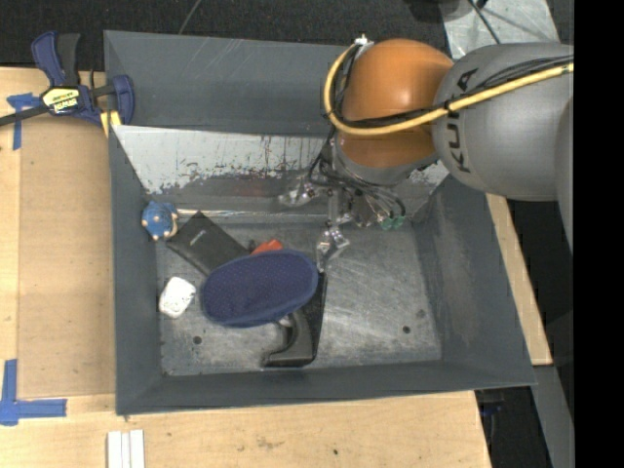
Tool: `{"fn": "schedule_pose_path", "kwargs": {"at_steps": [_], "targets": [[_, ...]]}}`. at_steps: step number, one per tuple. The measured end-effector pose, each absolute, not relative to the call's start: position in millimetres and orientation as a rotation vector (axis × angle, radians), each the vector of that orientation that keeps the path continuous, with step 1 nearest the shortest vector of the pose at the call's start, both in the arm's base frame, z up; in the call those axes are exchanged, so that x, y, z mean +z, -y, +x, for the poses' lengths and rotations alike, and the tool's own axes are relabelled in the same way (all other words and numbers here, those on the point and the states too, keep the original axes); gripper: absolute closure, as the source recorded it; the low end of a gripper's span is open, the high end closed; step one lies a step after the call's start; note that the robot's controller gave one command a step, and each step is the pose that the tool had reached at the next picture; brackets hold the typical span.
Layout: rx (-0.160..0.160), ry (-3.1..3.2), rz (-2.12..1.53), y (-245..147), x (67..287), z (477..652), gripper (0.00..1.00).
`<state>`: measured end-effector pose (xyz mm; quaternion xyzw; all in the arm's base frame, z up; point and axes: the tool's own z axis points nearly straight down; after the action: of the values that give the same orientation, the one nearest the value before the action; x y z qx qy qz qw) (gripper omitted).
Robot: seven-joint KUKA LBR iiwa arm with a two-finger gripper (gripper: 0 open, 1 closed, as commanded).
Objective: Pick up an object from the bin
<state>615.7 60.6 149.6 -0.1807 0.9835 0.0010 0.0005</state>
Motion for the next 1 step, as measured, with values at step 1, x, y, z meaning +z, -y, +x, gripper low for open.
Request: {"fn": "schedule_pose_path", "kwargs": {"at_steps": [1], "targets": [[-0.006,-2.960,-0.996,-58.1,113.6,576.1,0.00]]}}
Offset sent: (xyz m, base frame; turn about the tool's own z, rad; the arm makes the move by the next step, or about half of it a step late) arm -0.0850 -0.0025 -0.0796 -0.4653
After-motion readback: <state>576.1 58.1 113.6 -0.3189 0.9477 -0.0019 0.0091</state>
